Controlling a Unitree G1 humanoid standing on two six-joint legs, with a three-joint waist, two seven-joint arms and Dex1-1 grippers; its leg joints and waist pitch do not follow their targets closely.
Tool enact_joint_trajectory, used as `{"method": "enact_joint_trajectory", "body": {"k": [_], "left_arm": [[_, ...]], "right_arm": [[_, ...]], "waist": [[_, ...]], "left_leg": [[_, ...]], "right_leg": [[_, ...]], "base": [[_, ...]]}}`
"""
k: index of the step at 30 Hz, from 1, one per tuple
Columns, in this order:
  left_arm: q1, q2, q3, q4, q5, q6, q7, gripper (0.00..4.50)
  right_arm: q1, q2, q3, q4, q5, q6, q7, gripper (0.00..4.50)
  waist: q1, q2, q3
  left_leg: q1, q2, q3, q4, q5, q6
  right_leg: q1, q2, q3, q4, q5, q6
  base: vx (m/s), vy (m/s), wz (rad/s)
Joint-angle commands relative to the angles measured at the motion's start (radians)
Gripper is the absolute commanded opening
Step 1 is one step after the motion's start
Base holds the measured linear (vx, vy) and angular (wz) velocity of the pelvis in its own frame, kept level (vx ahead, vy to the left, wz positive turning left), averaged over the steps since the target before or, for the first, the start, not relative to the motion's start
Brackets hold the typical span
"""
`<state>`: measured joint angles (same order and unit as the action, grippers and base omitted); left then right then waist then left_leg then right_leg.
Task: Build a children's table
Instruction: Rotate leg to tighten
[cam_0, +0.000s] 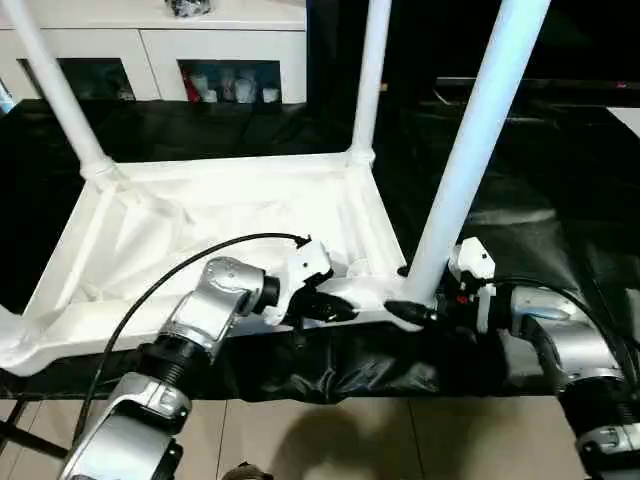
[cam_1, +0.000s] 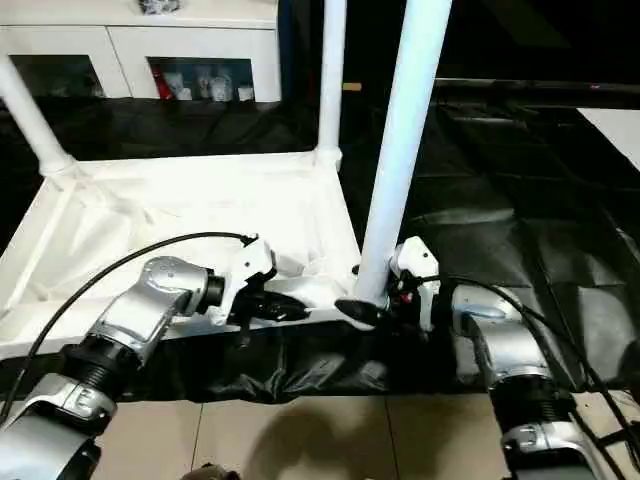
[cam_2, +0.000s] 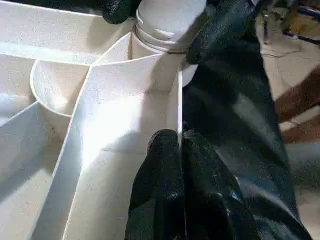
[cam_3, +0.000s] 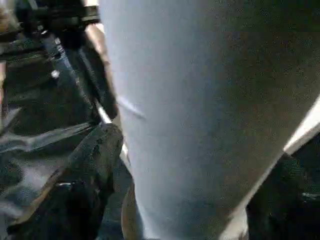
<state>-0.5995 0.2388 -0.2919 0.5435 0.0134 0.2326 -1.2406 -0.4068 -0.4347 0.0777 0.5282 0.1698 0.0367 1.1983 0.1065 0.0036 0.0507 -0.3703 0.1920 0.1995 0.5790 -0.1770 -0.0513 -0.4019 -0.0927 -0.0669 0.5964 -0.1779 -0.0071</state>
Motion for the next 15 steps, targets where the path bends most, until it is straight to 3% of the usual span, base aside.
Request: {"method": "enact_joint_trajectory", "body": {"k": [1,8,15], "left_arm": [[0.003,-0.016,-0.039,-0.041,-0.039,0.002,-0.062,0.00],[0.009,0.002,-0.047,-0.057,-0.042,0.019,-0.096,0.00],[0.007,-0.014,-0.040,-0.051,-0.040,0.024,-0.055,0.00]], "right_arm": [[0.007,-0.002,0.046,-0.048,0.007,0.012,0.054,3.15],[0.028,-0.032,0.069,-0.090,0.008,0.037,0.107,2.65],[0.043,-0.013,0.078,-0.107,0.013,0.046,0.096,2.59]], "waist": [[0.001,-0.018,-0.063],[0.004,-0.020,-0.064],[0.005,-0.021,-0.064]], "left_leg": [[0.012,0.046,-0.016,-0.061,-0.180,0.089],[0.011,0.045,-0.014,-0.058,-0.163,0.097],[0.011,0.044,-0.014,-0.057,-0.159,0.095]], "right_leg": [[0.046,-0.059,0.040,-0.066,-0.215,-0.230],[0.047,-0.059,0.040,-0.063,-0.189,-0.242],[0.046,-0.059,0.040,-0.063,-0.194,-0.237]], "base": [[0.000,0.000,0.00],[0.000,0.000,0.00],[0.000,0.000,0.00]]}}
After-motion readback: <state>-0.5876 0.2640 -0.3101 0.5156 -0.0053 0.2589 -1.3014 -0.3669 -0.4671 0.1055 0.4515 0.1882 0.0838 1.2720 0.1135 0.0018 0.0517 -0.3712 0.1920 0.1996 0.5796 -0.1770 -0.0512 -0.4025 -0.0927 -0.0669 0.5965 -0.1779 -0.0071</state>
